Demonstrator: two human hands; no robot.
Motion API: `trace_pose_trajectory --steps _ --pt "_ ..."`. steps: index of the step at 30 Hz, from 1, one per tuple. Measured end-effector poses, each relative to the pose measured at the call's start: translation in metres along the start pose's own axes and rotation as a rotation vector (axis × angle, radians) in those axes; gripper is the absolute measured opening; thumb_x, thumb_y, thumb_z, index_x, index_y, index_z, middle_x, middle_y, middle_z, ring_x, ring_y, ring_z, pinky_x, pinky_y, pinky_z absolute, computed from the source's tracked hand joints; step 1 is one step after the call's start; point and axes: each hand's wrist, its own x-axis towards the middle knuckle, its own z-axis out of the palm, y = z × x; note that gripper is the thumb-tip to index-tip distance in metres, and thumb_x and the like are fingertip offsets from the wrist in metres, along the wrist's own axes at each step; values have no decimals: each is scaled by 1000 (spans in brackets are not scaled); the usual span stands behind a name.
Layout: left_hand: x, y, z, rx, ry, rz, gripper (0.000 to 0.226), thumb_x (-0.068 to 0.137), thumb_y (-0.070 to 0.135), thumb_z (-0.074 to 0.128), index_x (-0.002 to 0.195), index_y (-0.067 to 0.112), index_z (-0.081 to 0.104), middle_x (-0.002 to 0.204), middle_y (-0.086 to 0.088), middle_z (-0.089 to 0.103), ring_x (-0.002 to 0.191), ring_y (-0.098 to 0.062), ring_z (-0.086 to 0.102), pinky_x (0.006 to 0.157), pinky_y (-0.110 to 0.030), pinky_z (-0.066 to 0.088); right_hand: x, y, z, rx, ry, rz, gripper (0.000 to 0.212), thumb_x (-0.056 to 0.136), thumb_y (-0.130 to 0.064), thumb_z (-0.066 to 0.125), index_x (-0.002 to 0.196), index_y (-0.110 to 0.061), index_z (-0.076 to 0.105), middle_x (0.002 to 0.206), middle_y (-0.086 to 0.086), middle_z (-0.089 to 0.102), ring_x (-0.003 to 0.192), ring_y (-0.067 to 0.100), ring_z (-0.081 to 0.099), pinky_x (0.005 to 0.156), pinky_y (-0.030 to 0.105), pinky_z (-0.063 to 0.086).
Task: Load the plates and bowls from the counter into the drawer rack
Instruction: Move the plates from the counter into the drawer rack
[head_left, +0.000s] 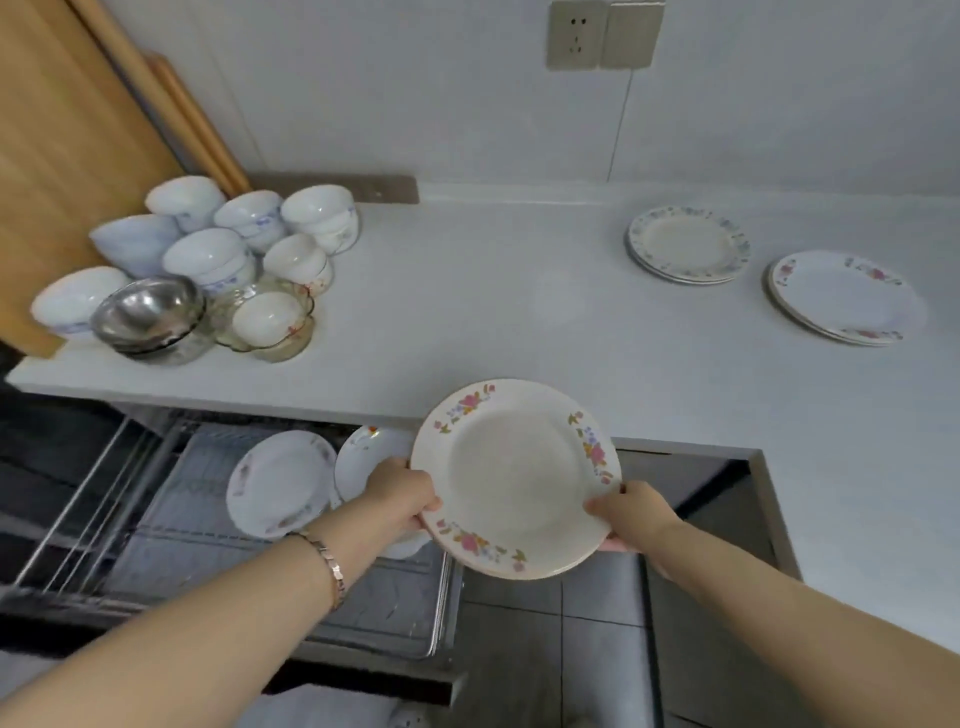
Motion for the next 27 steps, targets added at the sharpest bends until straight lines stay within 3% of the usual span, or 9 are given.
trace_pose_trajectory --steps 5,7,9,11,14,16,18,24,27 --pt "8 -61 -90 10 24 -76 41 83 -14 51 121 -1 52 121 -19 60 110 -34 58 75 -37 53 -11 12 103 -12 -52 45 32 89 2 51 120 6 52 119 22 60 106 36 62 84 43 55" --pt "19 -80 -129 2 38 -91 42 83 -14 51 123 0 52 124 -18 59 113 -34 57 76 -37 52 -12 16 148 -3 -58 51 33 89 0 52 122 6 52 108 18 61 92 31 63 66 32 59" --pt "33 -95 -169 34 54 -85 41 82 -13 52 122 0 52 124 -19 59 114 -34 57 78 -37 53 -11 18 194 -10 -59 51 32 89 -3 53 121 6 52 92 13 60 71 22 60 39 16 51" --pt "48 -105 -204 67 65 -84 39 82 -12 53 119 0 52 123 -20 58 113 -35 57 80 -39 53 -11 19 236 -8 -63 72 31 91 -5 53 120 6 51 85 11 59 63 17 56 33 14 46" --pt "75 -119 -245 88 80 -89 38 83 -12 52 119 -1 51 124 -20 58 113 -35 57 80 -40 53 -4 18 288 1 -60 111 27 90 -5 53 115 3 54 97 15 63 74 21 61 44 22 53" --pt "92 -125 -265 114 87 -103 39 83 -12 52 121 -1 49 125 -20 56 114 -36 56 83 -41 53 3 18 316 -2 -40 117 17 87 -6 51 103 -1 57 80 9 61 66 19 58 38 17 49" --pt "110 -131 -279 133 83 -120 40 83 -11 53 121 -1 48 126 -20 55 115 -35 56 85 -42 53 12 19 340 -22 -3 119 20 87 -9 51 102 1 60 70 7 56 57 17 51 44 21 46" --pt "173 -156 -308 191 98 -186 43 83 -9 54 124 2 47 126 -18 57 114 -35 57 86 -42 53 53 21 404 -27 57 161 33 86 -9 52 116 2 57 102 18 62 90 32 58 87 45 52" --pt "208 -163 -320 226 119 -216 41 84 -8 55 123 3 49 124 -17 59 111 -34 58 82 -38 53 82 18 432 -42 73 176 35 86 -12 54 119 -1 55 110 18 62 102 37 59 95 51 49"
